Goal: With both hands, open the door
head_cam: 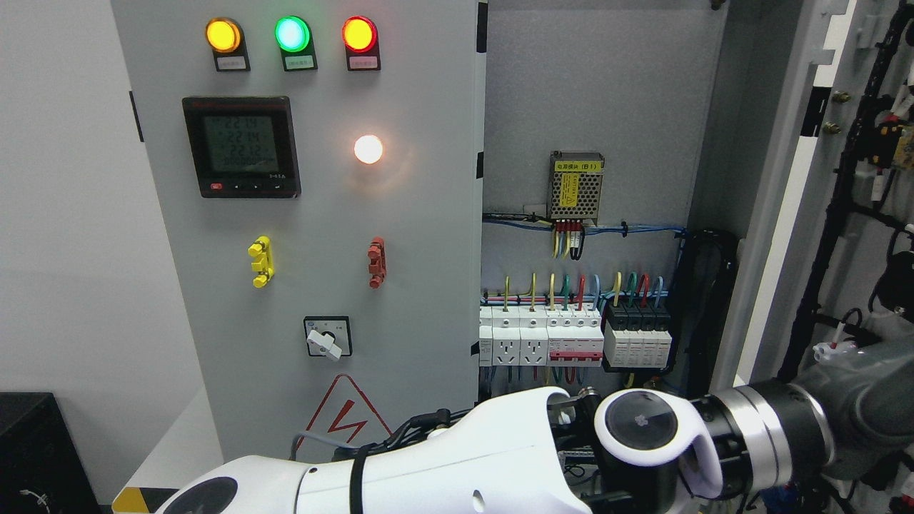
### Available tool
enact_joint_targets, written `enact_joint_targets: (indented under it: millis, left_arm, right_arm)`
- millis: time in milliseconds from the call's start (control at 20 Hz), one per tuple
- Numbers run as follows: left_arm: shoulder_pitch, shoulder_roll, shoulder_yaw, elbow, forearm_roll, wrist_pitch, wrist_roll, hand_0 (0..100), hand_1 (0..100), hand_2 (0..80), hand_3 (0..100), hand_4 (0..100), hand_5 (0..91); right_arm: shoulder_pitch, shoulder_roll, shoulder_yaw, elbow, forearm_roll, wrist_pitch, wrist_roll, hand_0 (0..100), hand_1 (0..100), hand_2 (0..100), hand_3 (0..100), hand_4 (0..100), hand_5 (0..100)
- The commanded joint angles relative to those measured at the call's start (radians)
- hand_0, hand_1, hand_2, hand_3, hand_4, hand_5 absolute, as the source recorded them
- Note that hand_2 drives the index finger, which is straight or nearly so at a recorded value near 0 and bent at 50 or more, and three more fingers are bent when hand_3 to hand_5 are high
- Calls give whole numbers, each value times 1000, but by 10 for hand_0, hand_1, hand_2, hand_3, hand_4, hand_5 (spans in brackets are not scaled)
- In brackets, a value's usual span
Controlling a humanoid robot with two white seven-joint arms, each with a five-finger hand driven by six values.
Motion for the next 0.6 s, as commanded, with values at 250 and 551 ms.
enact_joint_targets:
  millis: [250, 551]
  left_arm:
    - [14, 150, 86, -64, 0, 58, -8, 0, 0, 0, 0, 0, 0]
    - [203, 547, 31, -300, -26, 63, -94, 0, 0, 0, 0, 0, 0]
  right_arm:
    - [0, 0, 0, 0, -3, 0, 0, 0, 0, 0, 0, 0, 0]
    - [0, 0, 0, 0, -3, 0, 0, 0, 0, 0, 0, 0, 0]
